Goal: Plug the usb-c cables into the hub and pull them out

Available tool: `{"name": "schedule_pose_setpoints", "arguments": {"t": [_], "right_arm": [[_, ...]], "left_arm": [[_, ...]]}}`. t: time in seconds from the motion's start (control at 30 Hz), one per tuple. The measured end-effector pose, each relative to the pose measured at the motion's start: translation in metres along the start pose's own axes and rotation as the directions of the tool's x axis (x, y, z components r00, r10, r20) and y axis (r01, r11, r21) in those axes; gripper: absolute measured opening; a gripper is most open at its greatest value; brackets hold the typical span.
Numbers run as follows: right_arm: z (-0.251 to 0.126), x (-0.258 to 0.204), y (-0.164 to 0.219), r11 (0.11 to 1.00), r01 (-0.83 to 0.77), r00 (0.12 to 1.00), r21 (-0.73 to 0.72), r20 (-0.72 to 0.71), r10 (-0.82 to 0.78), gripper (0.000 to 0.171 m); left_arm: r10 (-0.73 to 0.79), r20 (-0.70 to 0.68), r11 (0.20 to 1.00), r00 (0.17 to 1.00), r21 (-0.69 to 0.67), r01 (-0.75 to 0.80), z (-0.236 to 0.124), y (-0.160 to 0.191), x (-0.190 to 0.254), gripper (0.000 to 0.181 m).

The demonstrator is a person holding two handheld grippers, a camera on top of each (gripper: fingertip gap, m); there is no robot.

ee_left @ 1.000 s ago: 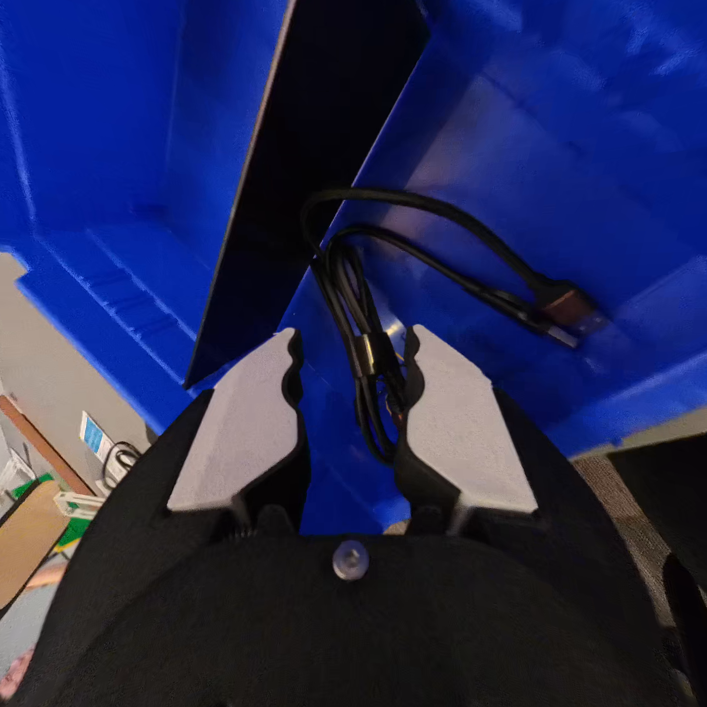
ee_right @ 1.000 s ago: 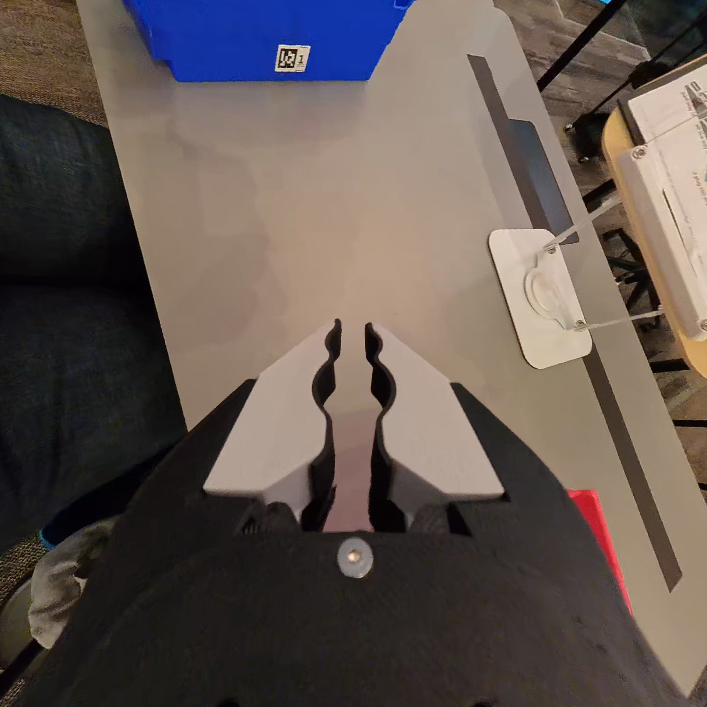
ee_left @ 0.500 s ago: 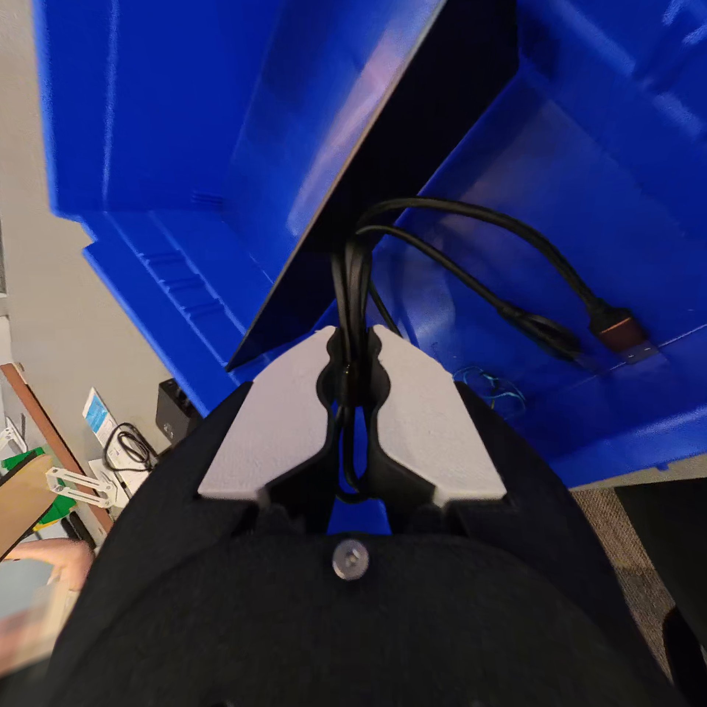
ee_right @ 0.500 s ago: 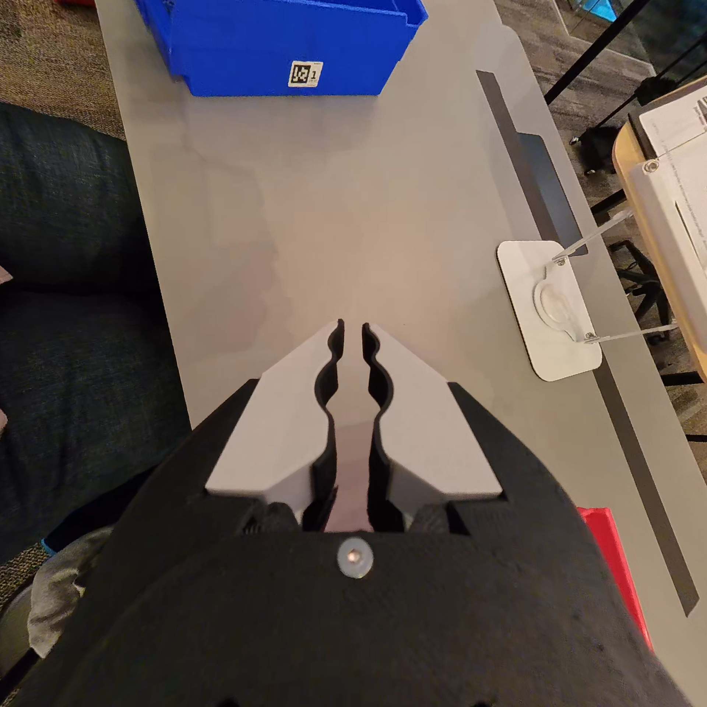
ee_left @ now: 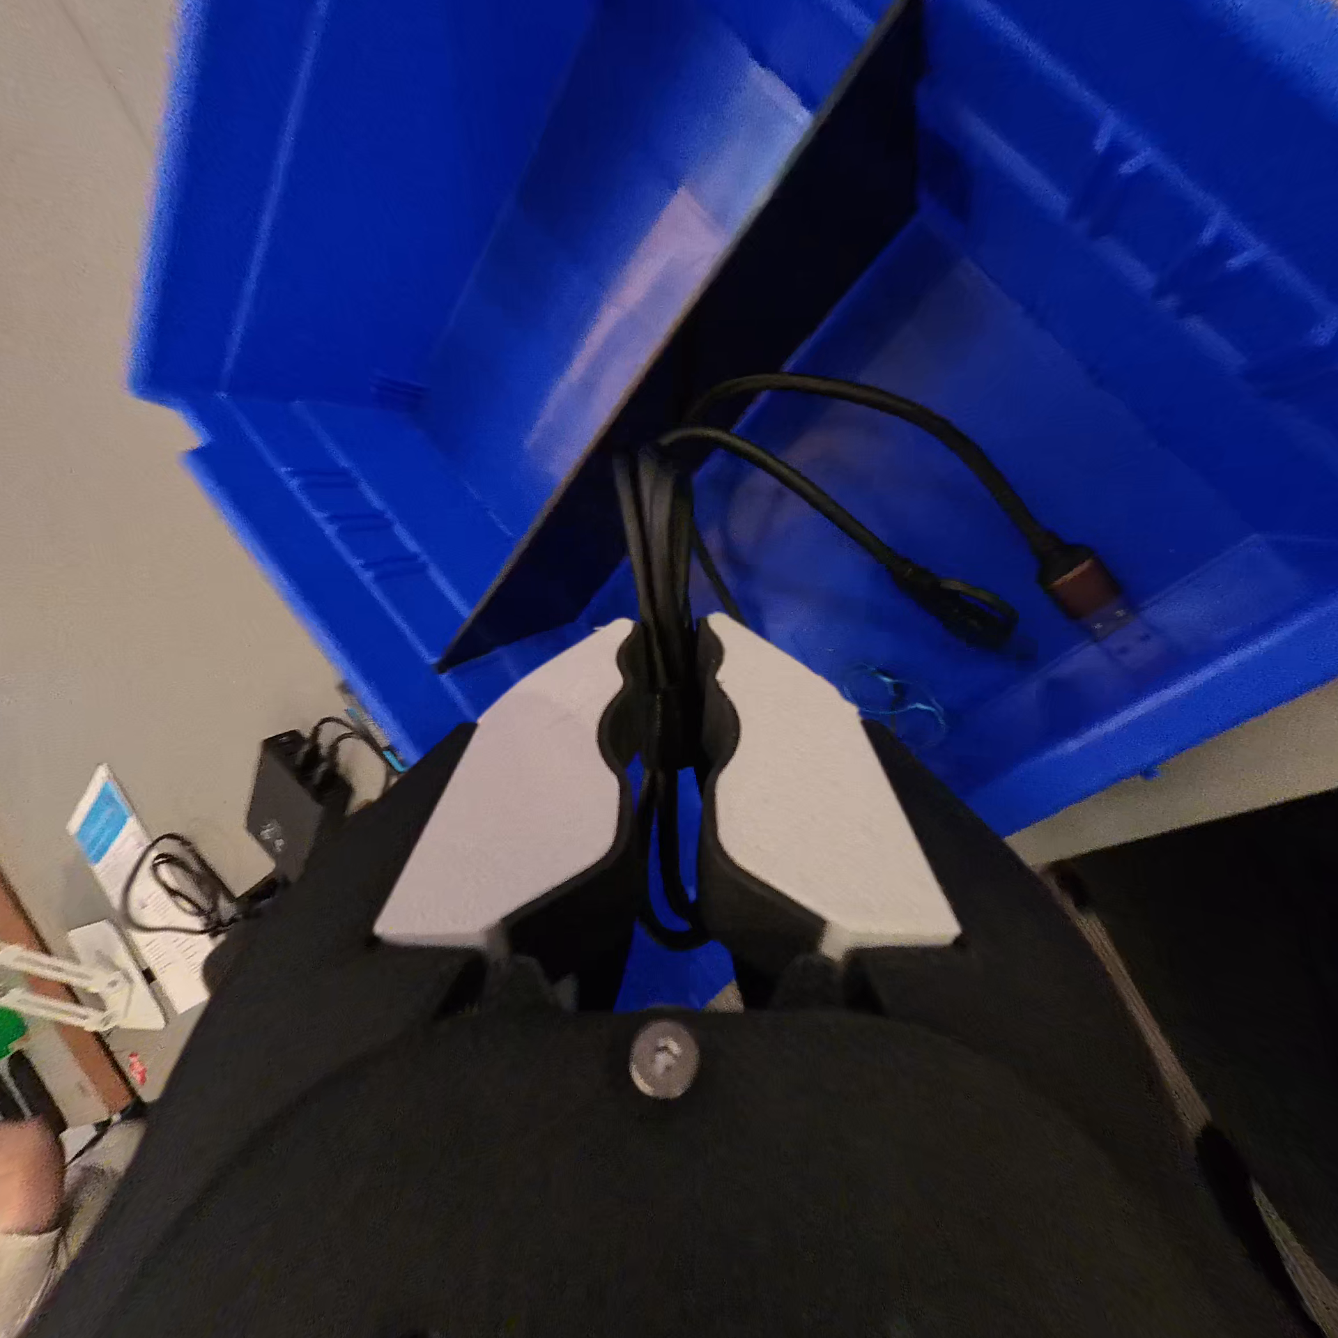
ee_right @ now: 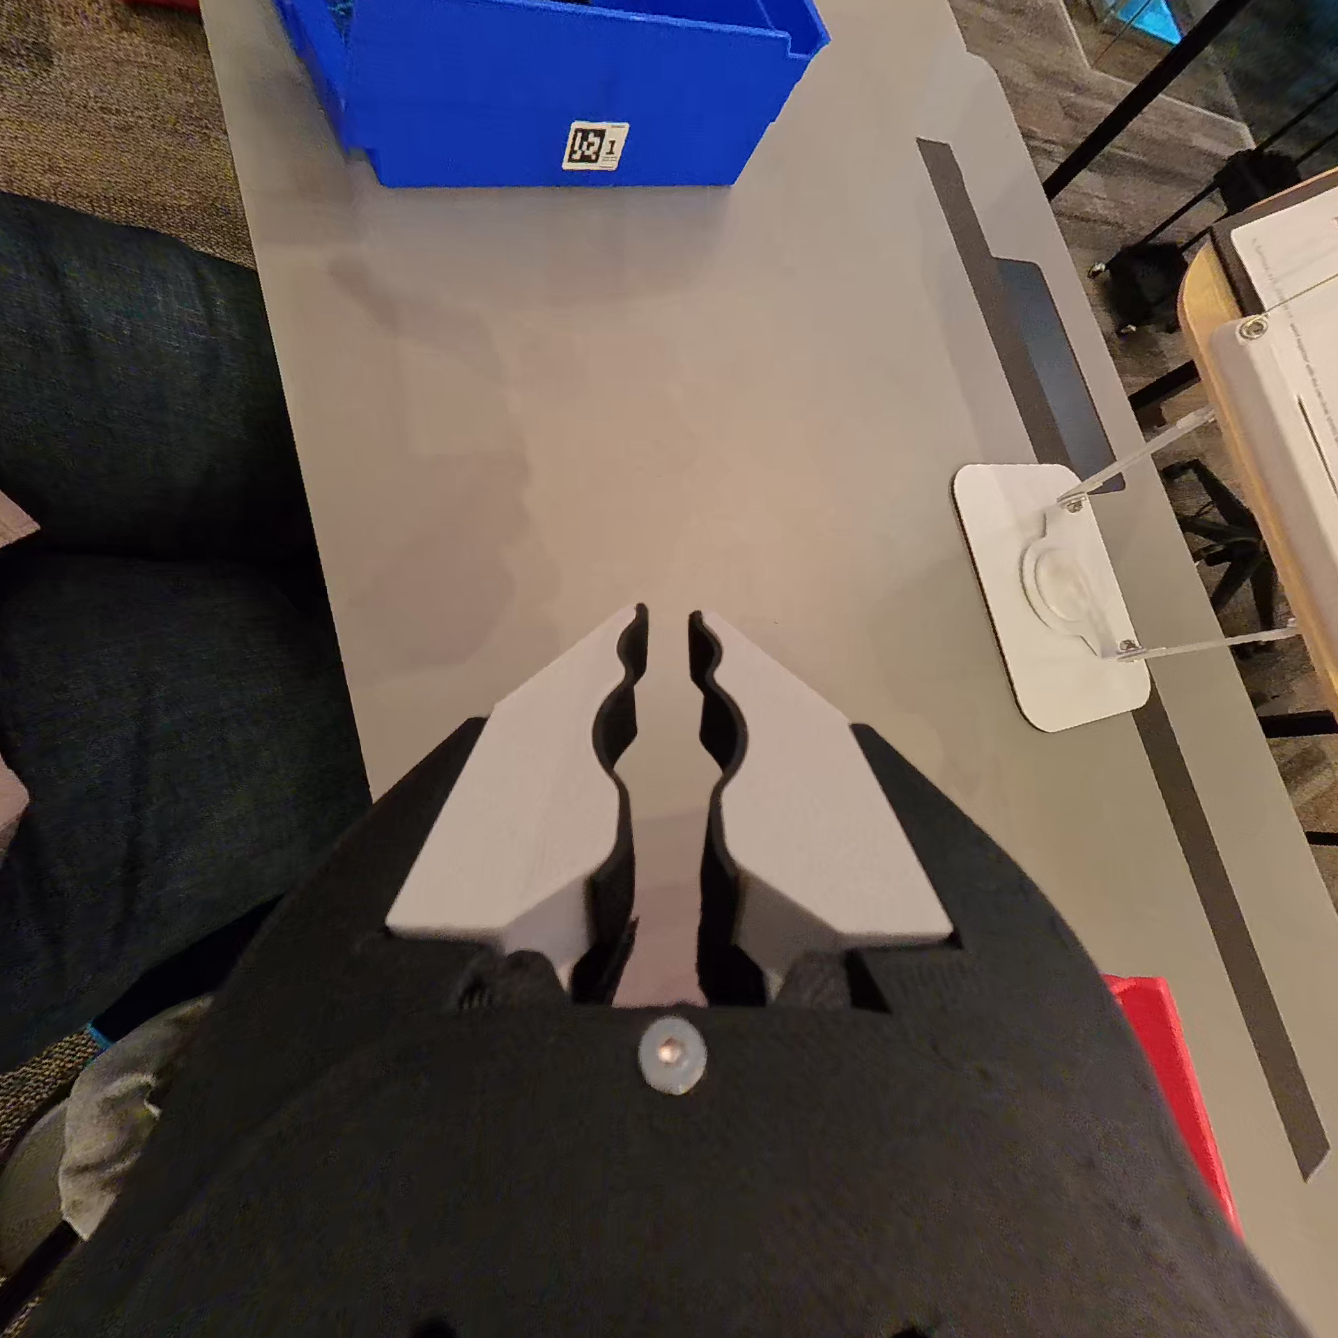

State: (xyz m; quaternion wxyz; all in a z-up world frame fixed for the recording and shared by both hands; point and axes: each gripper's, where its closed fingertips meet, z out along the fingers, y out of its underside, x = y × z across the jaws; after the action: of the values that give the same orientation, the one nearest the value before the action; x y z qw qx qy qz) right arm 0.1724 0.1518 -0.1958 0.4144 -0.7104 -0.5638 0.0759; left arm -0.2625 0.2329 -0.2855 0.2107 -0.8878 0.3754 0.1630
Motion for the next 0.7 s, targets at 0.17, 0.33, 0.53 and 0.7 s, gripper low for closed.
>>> {"name": "schedule_pose_setpoints", "arguments": {"t": [0.17,0.33,0.53,0.7], "right_arm": [[-0.017,0.01,0.006,1.0,-0.025,0.998,0.008,-0.054,0.026,0.019],[-0.068,0.05,0.044,0.986,-0.169,0.963,-0.005,-0.216,0.164,0.033],[-0.148,0.095,0.13,0.917,-0.398,0.818,0.014,-0.447,0.362,0.051],[-0.177,0.094,0.223,0.803,-0.596,0.681,-0.024,-0.545,0.489,0.067]], "left_arm": [[0.009,-0.069,1.0,0.998,-0.027,-0.011,0.015,0.004,0.016,0.037],[-0.076,-0.064,0.991,0.995,0.107,0.082,-0.016,-0.004,-0.005,0.049],[-0.242,0.054,0.958,0.969,0.174,0.229,-0.034,0.022,-0.048,0.066],[-0.339,0.04,0.933,0.94,0.142,0.33,-0.02,0.058,-0.049,0.074]]}}
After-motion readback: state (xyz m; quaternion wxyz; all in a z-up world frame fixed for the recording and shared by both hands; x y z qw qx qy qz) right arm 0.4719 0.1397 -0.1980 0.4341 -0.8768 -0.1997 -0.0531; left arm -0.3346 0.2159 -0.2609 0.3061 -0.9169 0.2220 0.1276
